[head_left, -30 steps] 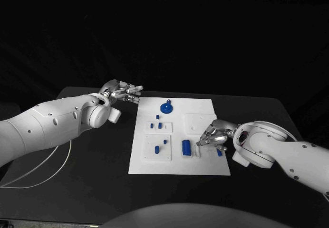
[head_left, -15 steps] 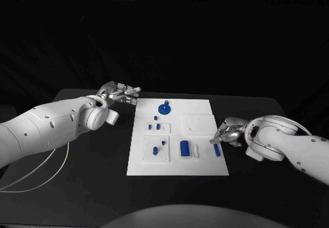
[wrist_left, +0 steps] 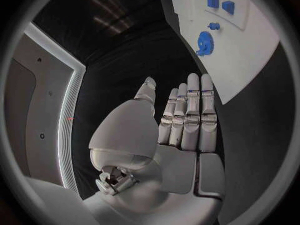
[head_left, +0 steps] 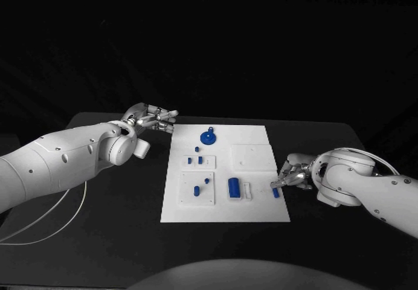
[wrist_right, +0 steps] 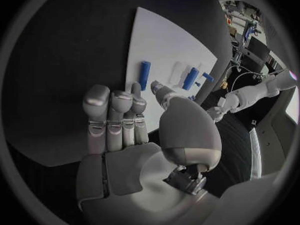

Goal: Assemble the parts on the task board

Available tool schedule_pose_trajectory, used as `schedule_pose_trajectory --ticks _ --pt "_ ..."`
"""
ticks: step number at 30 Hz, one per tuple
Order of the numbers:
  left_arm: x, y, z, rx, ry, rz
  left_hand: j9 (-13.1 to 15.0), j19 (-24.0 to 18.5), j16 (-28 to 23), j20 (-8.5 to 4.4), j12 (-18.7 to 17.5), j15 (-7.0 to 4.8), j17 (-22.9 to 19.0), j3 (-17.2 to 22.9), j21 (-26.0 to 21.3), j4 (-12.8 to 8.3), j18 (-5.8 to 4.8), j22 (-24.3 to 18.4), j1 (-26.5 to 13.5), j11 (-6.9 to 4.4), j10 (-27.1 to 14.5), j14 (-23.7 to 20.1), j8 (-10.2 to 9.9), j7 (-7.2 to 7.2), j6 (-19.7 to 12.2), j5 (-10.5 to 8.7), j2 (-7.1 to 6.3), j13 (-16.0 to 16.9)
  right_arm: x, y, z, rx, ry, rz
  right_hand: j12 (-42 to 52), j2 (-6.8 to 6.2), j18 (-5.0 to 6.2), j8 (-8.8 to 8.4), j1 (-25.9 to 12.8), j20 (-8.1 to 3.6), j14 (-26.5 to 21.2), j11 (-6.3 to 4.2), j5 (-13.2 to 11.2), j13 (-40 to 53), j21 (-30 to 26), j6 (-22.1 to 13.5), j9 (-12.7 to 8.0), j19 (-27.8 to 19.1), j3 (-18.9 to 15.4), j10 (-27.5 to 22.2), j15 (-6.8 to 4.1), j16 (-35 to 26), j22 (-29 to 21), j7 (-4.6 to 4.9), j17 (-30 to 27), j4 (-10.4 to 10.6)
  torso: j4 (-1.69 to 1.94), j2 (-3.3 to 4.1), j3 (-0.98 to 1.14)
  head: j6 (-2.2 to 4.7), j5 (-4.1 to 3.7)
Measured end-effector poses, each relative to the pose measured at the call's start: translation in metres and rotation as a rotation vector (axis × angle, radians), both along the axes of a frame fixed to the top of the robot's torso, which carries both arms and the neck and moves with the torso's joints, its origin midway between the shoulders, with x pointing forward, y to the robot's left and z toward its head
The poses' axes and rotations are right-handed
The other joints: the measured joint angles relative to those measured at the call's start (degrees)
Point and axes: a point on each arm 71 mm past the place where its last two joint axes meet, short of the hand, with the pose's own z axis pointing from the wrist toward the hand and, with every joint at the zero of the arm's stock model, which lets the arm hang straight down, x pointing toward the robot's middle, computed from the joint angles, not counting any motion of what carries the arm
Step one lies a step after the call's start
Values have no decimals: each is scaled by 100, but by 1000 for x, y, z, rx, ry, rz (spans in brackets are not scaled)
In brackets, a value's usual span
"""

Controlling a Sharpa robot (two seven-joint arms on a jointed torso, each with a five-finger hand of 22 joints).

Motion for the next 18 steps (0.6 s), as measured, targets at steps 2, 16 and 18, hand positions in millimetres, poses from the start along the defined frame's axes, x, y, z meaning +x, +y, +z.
schedule_pose_trajectory --ticks 2,16,18 --pt "0 0 0 0 0 0 0 0 0 0 0 0 0 0 0 0 0 -4 0 0 0 0 0 0 0 0 0 0 0 1 -1 -7 4 3 0 -11 0 0 -11 0 0 0 -42 -5 0 11 36 0 -21 0 0 0 0 11 1 28 1 -1 -1 -7 -3" --pt "0 1 0 0 0 1 0 0 0 0 0 0 0 0 0 0 0 -4 0 0 0 0 0 0 0 0 0 0 -5 1 -11 -54 47 18 0 -53 0 36 -53 0 0 0 -5 -6 0 101 245 0 103 0 0 0 0 -37 24 62 2 -4 -7 -41 7" --pt "0 1 0 0 0 1 0 0 0 0 0 0 0 0 0 0 0 -4 0 0 0 0 0 0 0 0 0 0 -5 1 -12 -57 48 21 0 -53 0 47 -53 0 0 0 58 -6 0 107 252 0 147 0 0 0 0 -40 27 41 1 -4 -7 -43 8"
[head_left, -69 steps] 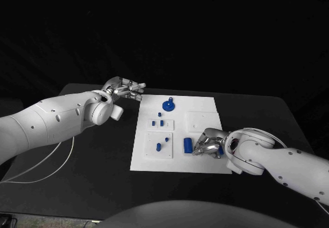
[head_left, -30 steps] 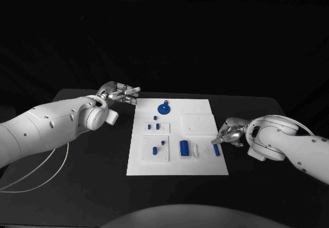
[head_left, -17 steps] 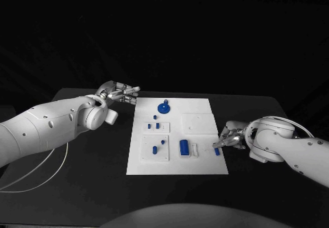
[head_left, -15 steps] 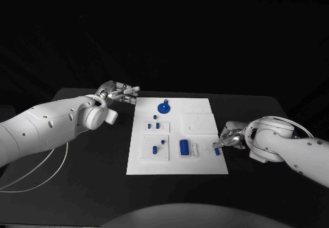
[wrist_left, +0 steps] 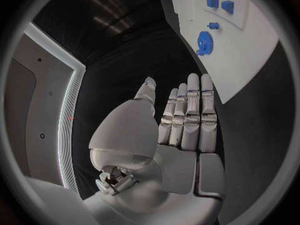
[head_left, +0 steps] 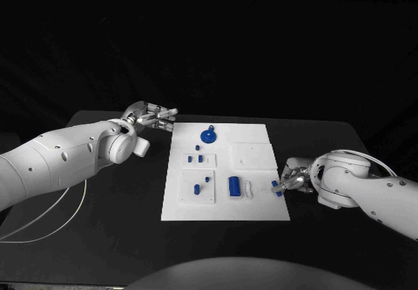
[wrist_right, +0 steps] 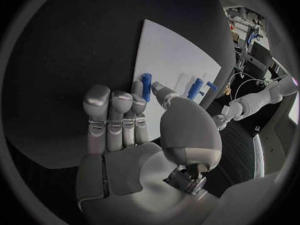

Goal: Assemble the parts on the task board

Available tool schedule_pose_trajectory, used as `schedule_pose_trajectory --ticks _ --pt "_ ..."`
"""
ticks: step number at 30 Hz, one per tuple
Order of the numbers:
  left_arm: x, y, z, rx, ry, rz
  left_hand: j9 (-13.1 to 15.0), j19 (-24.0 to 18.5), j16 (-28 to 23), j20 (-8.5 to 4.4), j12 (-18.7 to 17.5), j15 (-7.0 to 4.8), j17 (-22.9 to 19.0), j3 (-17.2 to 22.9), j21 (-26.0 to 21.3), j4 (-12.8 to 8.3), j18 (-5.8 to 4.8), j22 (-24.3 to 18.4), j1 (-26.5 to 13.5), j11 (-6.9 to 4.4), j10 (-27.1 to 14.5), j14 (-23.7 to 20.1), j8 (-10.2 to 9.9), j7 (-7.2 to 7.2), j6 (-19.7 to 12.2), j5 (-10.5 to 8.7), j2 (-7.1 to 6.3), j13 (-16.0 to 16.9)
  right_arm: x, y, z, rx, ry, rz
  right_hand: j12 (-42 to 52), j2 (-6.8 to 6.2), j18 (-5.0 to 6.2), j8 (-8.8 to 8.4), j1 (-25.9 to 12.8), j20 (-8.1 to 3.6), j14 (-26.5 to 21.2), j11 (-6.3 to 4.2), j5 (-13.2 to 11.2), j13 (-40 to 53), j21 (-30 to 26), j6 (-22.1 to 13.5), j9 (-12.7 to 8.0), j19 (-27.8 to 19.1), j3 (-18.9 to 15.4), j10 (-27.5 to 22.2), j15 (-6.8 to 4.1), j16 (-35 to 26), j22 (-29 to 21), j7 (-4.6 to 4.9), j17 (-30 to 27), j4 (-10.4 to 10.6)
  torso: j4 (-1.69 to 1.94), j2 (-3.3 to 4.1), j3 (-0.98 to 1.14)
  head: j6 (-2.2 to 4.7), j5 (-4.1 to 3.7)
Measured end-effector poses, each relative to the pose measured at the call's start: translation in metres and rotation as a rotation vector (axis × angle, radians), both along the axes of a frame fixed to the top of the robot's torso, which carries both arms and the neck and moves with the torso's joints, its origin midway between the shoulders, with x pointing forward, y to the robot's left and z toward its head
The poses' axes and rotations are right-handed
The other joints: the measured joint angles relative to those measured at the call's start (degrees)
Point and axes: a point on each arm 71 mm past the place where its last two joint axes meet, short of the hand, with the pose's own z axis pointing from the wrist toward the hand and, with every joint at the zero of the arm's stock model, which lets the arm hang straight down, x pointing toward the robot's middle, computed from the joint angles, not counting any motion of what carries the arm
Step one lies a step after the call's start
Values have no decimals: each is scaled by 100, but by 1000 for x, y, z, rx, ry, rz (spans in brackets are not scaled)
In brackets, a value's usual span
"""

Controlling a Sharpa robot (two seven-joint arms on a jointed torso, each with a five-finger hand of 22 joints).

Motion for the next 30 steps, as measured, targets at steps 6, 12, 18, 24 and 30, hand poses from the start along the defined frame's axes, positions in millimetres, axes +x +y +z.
schedule_pose_trajectory --ticks 6,12,18,24,30 --pt "0 0 0 0 0 0 0 0 0 0 0 0 0 0 0 0 0 0 0 0 0 0 0 0 0 0 0 0 1 5 -2 -5 -5 8 0 0 0 -1 0 0 0 0 206 12 0 35 16 0 232 0 0 0 0 2 12 -129 -3 0 1 -1 -7" --pt "0 0 0 0 0 -1 0 0 0 0 0 0 0 31 0 31 0 -12 0 0 0 0 0 0 0 0 0 0 1 12 -6 1 -13 14 0 59 0 -2 -58 0 0 1 1020 23 0 -10 1233 0 544 0 0 0 0 0 17 -441 2 0 2 -7 8" --pt "0 1 0 0 1 1 0 0 0 0 0 0 0 16 0 47 0 -11 0 0 0 0 0 0 0 0 0 0 1 15 -7 10 -23 14 0 177 0 -1 -176 0 0 28 2104 23 0 -51 1351 0 612 -6 4 0 0 41 17 -576 -1 -1 2 -12 13" --pt "0 1 0 0 1 0 0 0 0 0 0 0 0 16 0 47 0 -11 0 0 0 0 0 0 0 0 0 0 0 15 -8 19 -28 8 -23 324 -2 -1 -370 0 -1 21 2829 22 0 -62 1428 0 575 -42 22 0 0 53 16 -615 -4 -3 2 -9 18" --pt "0 1 0 0 1 0 0 0 0 0 0 0 0 16 0 47 0 -17 0 0 0 0 0 21 -21 0 0 0 0 17 -8 38 -32 -4 -45 409 -5 -2 -533 0 -8 29 3199 38 0 -109 1513 0 566 -57 30 0 0 100 16 -625 -4 -3 2 2 18"
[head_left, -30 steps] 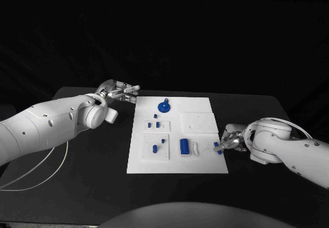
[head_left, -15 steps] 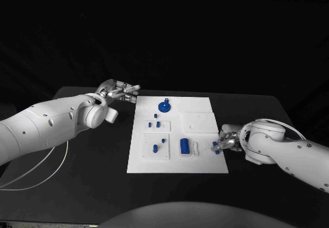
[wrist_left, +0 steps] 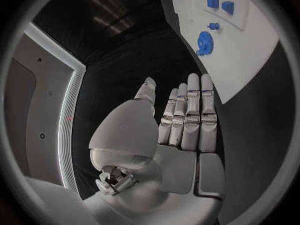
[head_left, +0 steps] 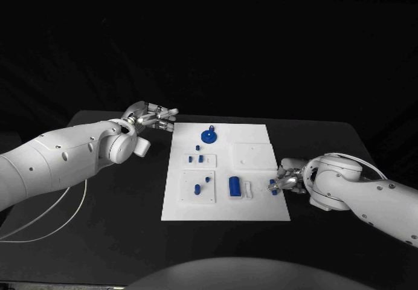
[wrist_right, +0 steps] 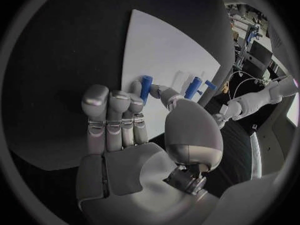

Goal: Assemble the parts on the task board

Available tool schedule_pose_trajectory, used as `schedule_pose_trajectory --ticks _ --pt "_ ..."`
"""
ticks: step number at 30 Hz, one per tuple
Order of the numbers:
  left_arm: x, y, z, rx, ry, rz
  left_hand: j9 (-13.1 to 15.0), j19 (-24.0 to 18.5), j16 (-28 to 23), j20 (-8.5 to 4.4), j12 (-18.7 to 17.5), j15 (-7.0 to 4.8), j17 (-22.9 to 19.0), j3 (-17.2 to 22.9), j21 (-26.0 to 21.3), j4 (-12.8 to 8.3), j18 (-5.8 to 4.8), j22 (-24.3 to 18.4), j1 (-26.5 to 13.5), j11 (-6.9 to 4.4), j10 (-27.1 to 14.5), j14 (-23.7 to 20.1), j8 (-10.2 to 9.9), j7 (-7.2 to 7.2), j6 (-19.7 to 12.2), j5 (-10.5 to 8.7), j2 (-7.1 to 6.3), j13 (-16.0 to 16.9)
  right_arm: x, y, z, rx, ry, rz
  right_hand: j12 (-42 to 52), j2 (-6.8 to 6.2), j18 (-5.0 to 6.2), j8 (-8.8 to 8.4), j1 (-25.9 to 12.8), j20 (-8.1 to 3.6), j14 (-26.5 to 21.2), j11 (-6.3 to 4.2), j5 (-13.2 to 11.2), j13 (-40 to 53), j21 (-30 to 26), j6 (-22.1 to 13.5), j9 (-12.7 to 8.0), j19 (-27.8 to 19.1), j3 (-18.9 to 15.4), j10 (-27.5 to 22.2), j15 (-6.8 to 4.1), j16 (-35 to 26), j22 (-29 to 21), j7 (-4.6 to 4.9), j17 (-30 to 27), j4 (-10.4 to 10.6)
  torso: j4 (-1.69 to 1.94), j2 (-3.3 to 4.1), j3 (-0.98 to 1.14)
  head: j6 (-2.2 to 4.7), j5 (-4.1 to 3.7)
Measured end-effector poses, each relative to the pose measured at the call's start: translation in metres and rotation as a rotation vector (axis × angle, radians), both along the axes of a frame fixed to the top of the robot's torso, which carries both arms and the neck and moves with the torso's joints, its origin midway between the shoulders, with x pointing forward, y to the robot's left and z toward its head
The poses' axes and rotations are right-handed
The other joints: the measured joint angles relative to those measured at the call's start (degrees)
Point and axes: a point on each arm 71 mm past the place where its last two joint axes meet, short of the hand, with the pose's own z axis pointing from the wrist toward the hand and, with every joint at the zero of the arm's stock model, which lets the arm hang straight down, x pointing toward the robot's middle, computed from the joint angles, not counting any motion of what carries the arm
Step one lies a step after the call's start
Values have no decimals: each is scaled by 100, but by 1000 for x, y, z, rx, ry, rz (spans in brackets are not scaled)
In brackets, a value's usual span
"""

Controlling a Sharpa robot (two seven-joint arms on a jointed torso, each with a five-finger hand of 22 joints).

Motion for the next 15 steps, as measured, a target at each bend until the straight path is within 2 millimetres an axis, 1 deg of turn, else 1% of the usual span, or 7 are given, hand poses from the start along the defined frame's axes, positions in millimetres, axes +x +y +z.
schedule_pose_trajectory --ticks 2,9,10,11,12,13,15 --pt "0 0 0 0 0 0 0 0 0 0 0 0 0 0 0 0 0 0 0 0 0 0 0 0 0 0 0 0 0 1 0 10 -2 -5 0 0 0 0 -58 0 -1 0 75 3 0 -25 2 0 -6 -16 1 0 0 25 0 -8 0 0 0 1 4" --pt "0 0 0 0 1 0 0 0 0 0 0 0 0 0 0 0 0 0 0 0 0 0 0 0 0 0 0 0 -5 7 -1 72 2 -27 0 -7 1 -79 -65 0 -2 -21 186 10 0 -36 -23 0 -5 -17 2 0 0 36 0 -9 2 2 1 7 16" --pt "0 0 0 0 1 0 0 0 0 0 0 0 0 0 0 0 0 0 0 0 0 0 0 0 0 0 0 0 -6 8 -1 87 5 -34 0 -7 1 -60 -65 0 -2 -21 189 10 0 -41 -187 0 -5 -17 2 0 0 41 -1 -9 2 2 1 8 18" --pt "0 0 0 0 1 0 0 0 0 0 0 0 0 0 0 0 0 0 0 0 0 0 0 0 0 0 0 0 -7 9 -1 98 6 -39 0 -7 1 -49 -65 0 -2 -21 207 10 0 -41 -417 0 -5 -17 3 0 0 41 -1 -9 3 2 1 8 23" --pt "0 0 0 0 1 -1 0 0 0 0 0 0 0 0 0 0 0 0 0 0 0 0 0 0 0 0 0 0 -7 11 -1 109 7 -44 0 -7 1 -45 -65 0 -2 -21 208 10 0 -42 -759 0 -5 -17 3 0 0 42 -5 -9 3 2 1 8 25" --pt "0 0 0 0 1 -1 0 0 0 0 0 0 0 0 0 0 0 0 0 0 0 0 0 0 0 0 0 0 -8 12 0 122 8 -48 0 -7 1 -50 -65 0 -2 -22 208 10 0 -43 -895 0 -5 -18 3 0 0 42 -10 -10 4 2 2 8 29" --pt "0 0 0 0 1 -1 0 0 0 0 0 0 0 0 0 0 0 0 0 0 0 0 0 0 0 0 0 0 -9 15 1 148 13 -57 0 -7 3 -69 -65 0 -1 -30 208 10 0 -60 -972 0 -3 -26 4 0 0 44 -19 -12 4 2 3 9 36"
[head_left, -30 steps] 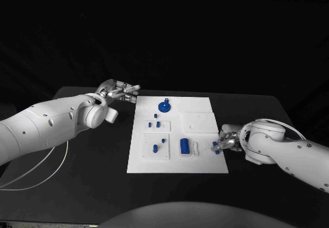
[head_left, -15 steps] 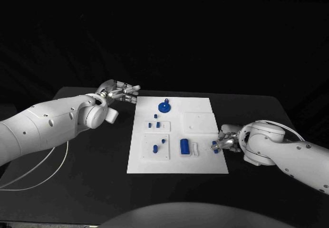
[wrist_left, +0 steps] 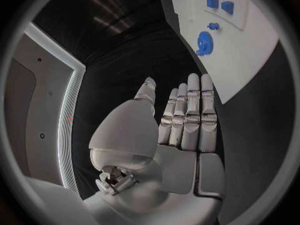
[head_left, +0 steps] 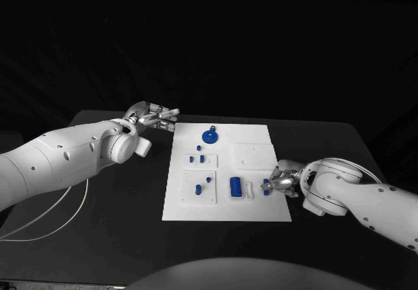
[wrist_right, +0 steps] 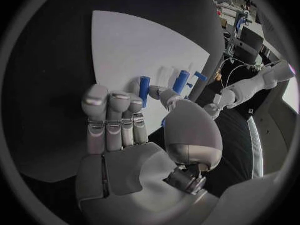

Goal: Assemble the parts on the task board

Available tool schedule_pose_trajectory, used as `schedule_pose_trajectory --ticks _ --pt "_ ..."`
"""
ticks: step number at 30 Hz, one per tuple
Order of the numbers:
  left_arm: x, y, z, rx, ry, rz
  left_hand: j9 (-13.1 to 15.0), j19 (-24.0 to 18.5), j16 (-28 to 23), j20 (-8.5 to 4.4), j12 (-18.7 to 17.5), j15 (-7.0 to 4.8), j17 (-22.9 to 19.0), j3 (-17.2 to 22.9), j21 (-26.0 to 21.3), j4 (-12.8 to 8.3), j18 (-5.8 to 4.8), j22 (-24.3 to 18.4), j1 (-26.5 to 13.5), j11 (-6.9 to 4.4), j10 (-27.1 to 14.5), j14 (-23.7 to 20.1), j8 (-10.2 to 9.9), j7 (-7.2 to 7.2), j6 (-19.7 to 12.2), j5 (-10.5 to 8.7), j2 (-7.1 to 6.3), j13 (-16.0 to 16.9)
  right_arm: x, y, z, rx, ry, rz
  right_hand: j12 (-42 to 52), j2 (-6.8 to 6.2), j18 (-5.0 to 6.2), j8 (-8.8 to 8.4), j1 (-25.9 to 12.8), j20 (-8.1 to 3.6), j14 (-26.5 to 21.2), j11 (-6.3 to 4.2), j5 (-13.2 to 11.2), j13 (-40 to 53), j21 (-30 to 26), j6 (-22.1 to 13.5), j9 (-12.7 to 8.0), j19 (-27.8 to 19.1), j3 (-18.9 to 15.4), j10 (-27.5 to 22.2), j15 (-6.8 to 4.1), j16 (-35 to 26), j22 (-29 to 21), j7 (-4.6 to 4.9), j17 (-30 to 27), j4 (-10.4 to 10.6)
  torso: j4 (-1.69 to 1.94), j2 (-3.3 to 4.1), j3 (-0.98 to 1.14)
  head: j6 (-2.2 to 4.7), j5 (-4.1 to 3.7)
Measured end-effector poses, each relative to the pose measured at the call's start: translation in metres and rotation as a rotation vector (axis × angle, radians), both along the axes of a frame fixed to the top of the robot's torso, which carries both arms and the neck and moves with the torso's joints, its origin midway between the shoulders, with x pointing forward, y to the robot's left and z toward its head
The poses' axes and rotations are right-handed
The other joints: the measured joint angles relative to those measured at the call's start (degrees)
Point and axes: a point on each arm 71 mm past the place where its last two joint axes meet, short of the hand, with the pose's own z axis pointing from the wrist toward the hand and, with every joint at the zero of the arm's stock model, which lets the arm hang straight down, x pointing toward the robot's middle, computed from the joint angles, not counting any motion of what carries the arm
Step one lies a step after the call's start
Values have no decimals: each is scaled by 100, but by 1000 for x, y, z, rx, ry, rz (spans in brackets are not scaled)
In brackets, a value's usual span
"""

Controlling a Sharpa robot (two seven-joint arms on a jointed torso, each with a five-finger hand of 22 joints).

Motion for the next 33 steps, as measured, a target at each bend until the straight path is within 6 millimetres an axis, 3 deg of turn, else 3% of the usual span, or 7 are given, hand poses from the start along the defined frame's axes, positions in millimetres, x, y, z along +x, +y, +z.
schedule_pose_trajectory --ticks 2,26,33 --pt "0 0 0 0 0 0 0 0 0 0 0 0 0 0 0 0 0 -4 -1 0 0 0 0 0 0 0 -1 0 -1 4 0 22 6 -5 0 -7 0 -6 -23 0 -4 0 0 0 0 0 6 0 131 0 -4 0 0 -6 -1 -131 0 1 1 0 5" --pt "0 -1 0 -1 4 -4 0 0 0 0 0 0 0 0 0 0 0 -4 -23 0 0 0 0 0 0 0 -23 0 -8 26 8 123 35 0 -29 -5 0 17 -34 0 -21 0 52 -1 0 17 107 0 80 0 -8 -26 0 -22 -9 -199 3 -2 -9 -18 19" --pt "0 -1 0 -1 5 -4 0 0 0 0 0 0 0 2 0 37 0 -16 -23 0 0 0 0 0 0 -45 -23 0 -8 29 5 114 55 14 -61 52 0 17 24 0 -20 1 -204 -15 -35 18 151 0 -56 1 -7 -26 0 -21 -3 -335 1 -2 -7 -19 36"
